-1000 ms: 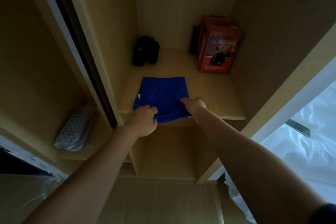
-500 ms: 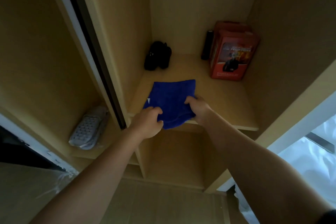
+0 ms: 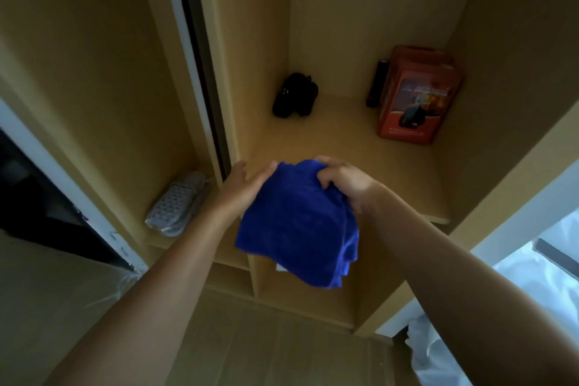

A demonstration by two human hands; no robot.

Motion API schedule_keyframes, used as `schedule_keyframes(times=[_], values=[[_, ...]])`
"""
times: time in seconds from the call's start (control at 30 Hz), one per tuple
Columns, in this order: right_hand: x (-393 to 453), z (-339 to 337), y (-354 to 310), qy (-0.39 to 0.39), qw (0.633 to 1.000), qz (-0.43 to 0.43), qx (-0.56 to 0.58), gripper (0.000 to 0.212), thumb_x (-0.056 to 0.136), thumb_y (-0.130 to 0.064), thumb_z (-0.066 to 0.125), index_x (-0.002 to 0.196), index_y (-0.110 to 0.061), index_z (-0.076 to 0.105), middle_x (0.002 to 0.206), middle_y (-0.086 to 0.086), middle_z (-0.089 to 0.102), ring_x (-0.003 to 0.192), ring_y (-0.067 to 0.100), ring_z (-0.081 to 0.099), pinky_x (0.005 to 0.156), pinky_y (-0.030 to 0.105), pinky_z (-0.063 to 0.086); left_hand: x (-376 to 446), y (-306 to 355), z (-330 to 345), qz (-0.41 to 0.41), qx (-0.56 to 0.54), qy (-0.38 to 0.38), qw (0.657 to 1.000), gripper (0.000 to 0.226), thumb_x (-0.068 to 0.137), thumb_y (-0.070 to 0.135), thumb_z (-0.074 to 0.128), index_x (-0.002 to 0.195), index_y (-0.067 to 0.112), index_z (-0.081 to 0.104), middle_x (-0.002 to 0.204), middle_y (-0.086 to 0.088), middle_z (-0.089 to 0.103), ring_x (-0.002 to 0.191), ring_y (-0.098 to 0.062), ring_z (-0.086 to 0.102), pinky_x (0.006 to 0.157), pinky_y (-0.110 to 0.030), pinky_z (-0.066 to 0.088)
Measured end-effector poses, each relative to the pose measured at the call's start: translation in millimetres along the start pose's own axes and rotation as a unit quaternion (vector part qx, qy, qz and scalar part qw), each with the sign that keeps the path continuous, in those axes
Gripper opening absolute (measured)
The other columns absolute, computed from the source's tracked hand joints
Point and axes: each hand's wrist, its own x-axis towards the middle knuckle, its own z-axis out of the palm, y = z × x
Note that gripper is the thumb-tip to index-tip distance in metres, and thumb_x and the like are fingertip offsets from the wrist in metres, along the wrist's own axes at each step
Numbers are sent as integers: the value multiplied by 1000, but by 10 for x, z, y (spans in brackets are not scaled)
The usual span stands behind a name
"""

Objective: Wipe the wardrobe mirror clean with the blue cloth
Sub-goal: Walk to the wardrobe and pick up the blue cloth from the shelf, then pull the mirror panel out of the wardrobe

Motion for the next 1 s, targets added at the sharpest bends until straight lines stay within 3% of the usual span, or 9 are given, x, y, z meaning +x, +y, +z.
schedule_keyframes(times=[0.1, 0.17, 0.3, 0.43, 0.57, 0.7, 0.8, 0.9, 1.0], values=[[-79, 251, -42, -54, 998, 2, -10, 24, 51, 2, 41, 69, -13, 45, 67, 3, 51, 59, 15, 51, 51, 22, 42, -196, -161, -91, -8, -23, -18, 1000, 92, 75, 72, 48, 146, 21, 20, 148, 1, 32, 134, -24, 34, 98, -33, 29], [-78, 391, -44, -83, 997, -8, -7, 23, 51, 3, 41, 66, -13, 45, 66, 4, 49, 59, 16, 49, 55, 26, 39, -289, -280, -176, -23, -57, -58, 996, 97, 64, 84, 47, 140, 26, 33, 144, 2, 41, 126, -21, 44, 100, -36, 34], [-68, 703, -32, -113, 994, -8, -4, 24, 51, 4, 41, 67, -12, 47, 67, 4, 52, 60, 16, 53, 59, 27, 42, -455, -416, -450, -48, -182, -144, 972, 55, 73, 77, 40, 104, 38, 61, 113, 6, 62, 106, -14, 58, 81, -32, 42], [-72, 1089, -27, -109, 994, 4, -9, 27, 51, 2, 40, 71, -12, 52, 68, 2, 58, 61, 14, 56, 61, 25, 46, -507, -573, -848, -59, -209, -150, 965, 50, 66, 68, 55, 101, 32, 62, 112, 4, 61, 106, -17, 57, 87, -35, 40], [-123, 1544, 26, -42, 999, 12, 7, 36, 50, -1, 39, 77, -12, 60, 75, 4, 60, 68, 18, 57, 67, 29, 44, -532, -706, -1331, -86, -260, -125, 954, 30, 76, 38, 69, 98, 18, 66, 105, -5, 68, 97, -22, 62, 84, -37, 46], [-113, 1920, 125, 42, 998, 22, -41, 26, 52, -1, 44, 76, -10, 50, 86, 10, 55, 82, 26, 53, 75, 36, 43, -465, -870, -1790, -29, -219, -130, 967, 32, 76, 39, 69, 98, 16, 69, 100, -8, 72, 96, -28, 65, 90, -43, 48], [-89, 2192, 174, 112, 990, 5, -83, 24, 68, 6, 45, 67, -17, 51, 88, 8, 54, 91, 30, 50, 87, 43, 41, -436, -987, -2053, 21, -221, -122, 967, 20, 78, 34, 69, 92, 19, 68, 90, -5, 73, 89, -25, 67, 80, -38, 50], [-85, 2440, 176, 140, 983, -5, -117, 25, 81, -1, 50, 90, -22, 60, 115, 13, 57, 110, 31, 52, 102, 49, 39, -439, -1056, -2204, 46, -207, -145, 966, 17, 79, 28, 70, 93, 18, 68, 92, -6, 72, 91, -25, 67, 82, -39, 50], [-25, 2656, 101, 148, 979, -29, -135, 26, 87, -7, 54, 110, -18, 59, 117, 12, 60, 111, 24, 54, 92, 38, 43, -432, -1086, -2280, 80, -175, -182, 964, 17, 81, 25, 68, 96, 17, 68, 93, -2, 71, 90, -18, 67, 74, -28, 50]])
